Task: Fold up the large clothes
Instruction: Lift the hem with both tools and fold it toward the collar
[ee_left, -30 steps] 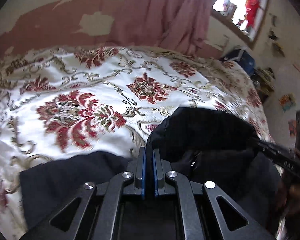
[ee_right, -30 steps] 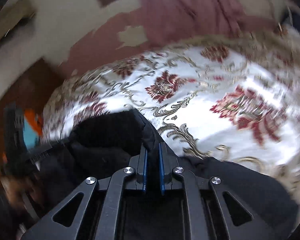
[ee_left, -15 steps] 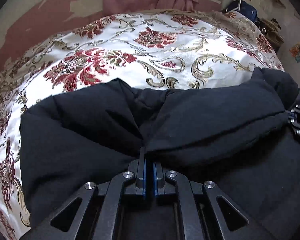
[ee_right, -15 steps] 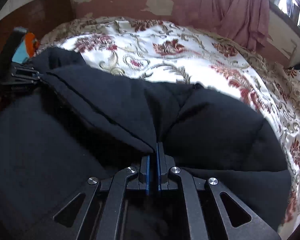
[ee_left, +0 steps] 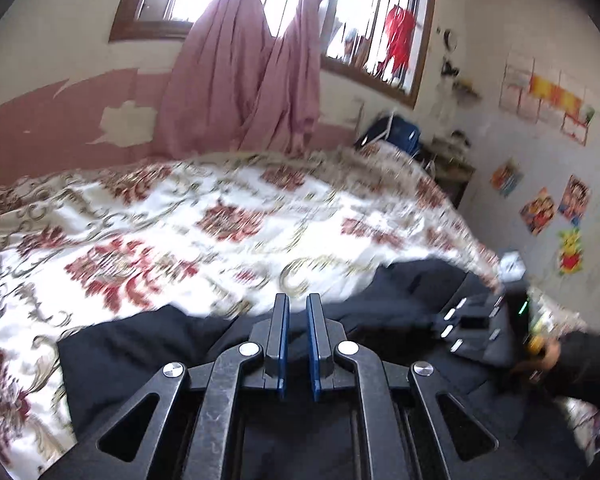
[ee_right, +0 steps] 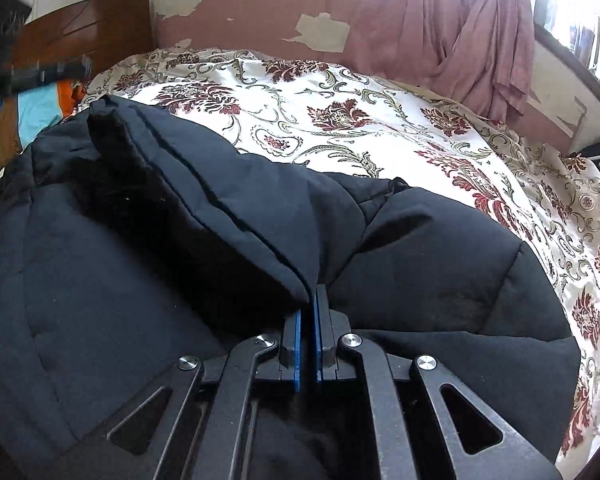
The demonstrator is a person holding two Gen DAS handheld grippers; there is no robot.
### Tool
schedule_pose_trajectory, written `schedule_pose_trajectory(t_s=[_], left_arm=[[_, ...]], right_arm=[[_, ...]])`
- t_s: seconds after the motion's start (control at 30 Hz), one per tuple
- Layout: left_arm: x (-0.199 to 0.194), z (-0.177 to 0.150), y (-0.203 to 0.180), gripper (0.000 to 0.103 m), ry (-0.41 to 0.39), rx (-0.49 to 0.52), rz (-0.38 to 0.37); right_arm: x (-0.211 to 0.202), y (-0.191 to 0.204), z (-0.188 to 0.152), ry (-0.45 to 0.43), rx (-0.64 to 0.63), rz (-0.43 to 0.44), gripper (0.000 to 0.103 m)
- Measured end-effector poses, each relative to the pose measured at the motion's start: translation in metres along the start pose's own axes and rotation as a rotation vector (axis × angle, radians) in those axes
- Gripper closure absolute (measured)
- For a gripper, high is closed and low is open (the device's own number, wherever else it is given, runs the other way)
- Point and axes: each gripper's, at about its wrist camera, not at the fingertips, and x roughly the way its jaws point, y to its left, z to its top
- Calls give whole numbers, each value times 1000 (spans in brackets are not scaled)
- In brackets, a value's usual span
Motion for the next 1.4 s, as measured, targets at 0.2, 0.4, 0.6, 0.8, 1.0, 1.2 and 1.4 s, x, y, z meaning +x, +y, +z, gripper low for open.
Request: schedule_pose_trajectory(t_s=[0.2, 0.4, 0.6, 0.8, 1.0, 1.2, 1.4], left_arm=[[94, -2, -12, 94, 348, -28, 64], [110, -35, 6, 94, 437, -79, 39], [108, -39, 5, 94, 542, -33, 63], [120, -57, 30, 99, 662, -128, 60], [157, -73, 39, 99, 646, -184, 195], [120, -70, 35, 99, 516, -151, 122], [105, -71, 41, 99, 478, -183, 110]], right_arm=[[-24, 0, 4, -50, 17, 6, 98], [-73, -12, 39, -199, 134, 117, 98], [11, 11, 72, 173, 248, 307, 98], [54, 14, 30, 394, 247, 305, 102], [107, 5, 21, 383, 331, 243, 103], [30, 9, 21, 284, 233, 276, 103], [-44, 5, 55, 46, 194, 223, 101]])
